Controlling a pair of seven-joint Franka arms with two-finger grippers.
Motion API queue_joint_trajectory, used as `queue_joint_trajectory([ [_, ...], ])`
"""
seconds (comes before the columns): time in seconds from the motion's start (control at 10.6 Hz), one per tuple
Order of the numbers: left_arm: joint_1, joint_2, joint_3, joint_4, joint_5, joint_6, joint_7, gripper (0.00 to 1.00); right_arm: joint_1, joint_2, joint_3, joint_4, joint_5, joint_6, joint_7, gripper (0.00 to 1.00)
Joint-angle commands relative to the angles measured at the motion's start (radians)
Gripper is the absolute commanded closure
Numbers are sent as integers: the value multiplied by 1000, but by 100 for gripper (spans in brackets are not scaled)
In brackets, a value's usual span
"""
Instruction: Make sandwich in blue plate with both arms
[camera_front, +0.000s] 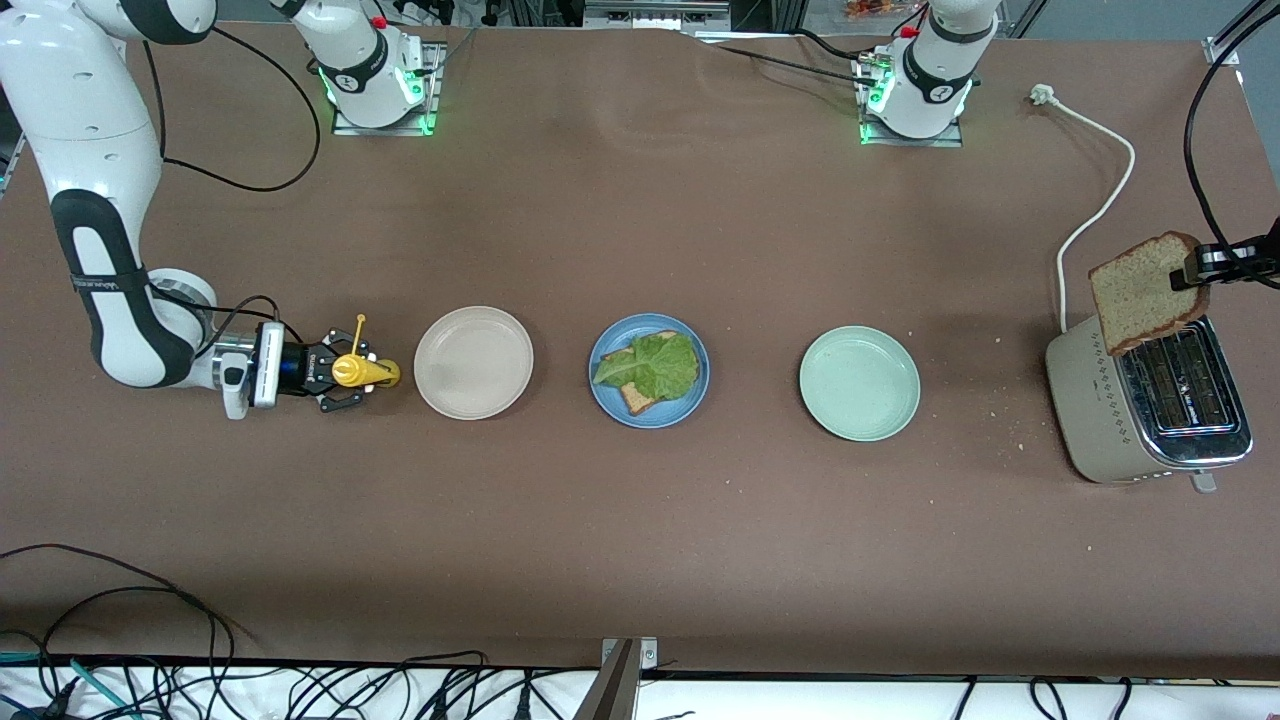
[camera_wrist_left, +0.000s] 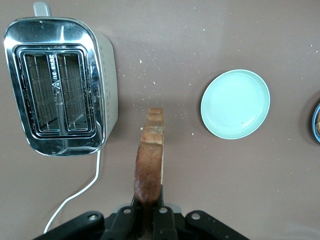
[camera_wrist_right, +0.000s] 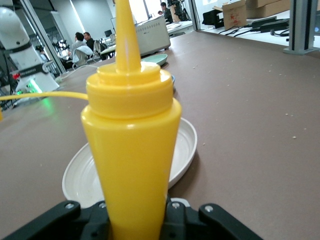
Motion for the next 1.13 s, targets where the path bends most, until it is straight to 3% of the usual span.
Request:
queue_joint_trajectory([
  [0.0, 8, -33, -5, -27, -13, -6, -6, 100, -12, -7, 32, 140, -70, -41, 355, 100],
  [0.28, 7, -33, -6, -29, -10, -6, -6, 100, 17, -10, 115, 376, -355, 18, 791, 100],
  [0.38, 7, -33, -6, -29, -10, -6, -6, 100, 41, -19, 156, 448, -473, 54, 943, 100],
  [0.56, 7, -33, -6, -29, -10, -6, -6, 100, 153, -21, 163, 606, -772, 48, 1215, 100],
  [0.75, 7, -34, -6, -29, -10, -6, -6, 100, 283, -22, 157, 621, -957, 57, 1309, 100],
  [1.03, 8, -34, -6, -29, -9, -6, -6, 100, 466, -30, 158, 622, -1314, 37, 1426, 100],
])
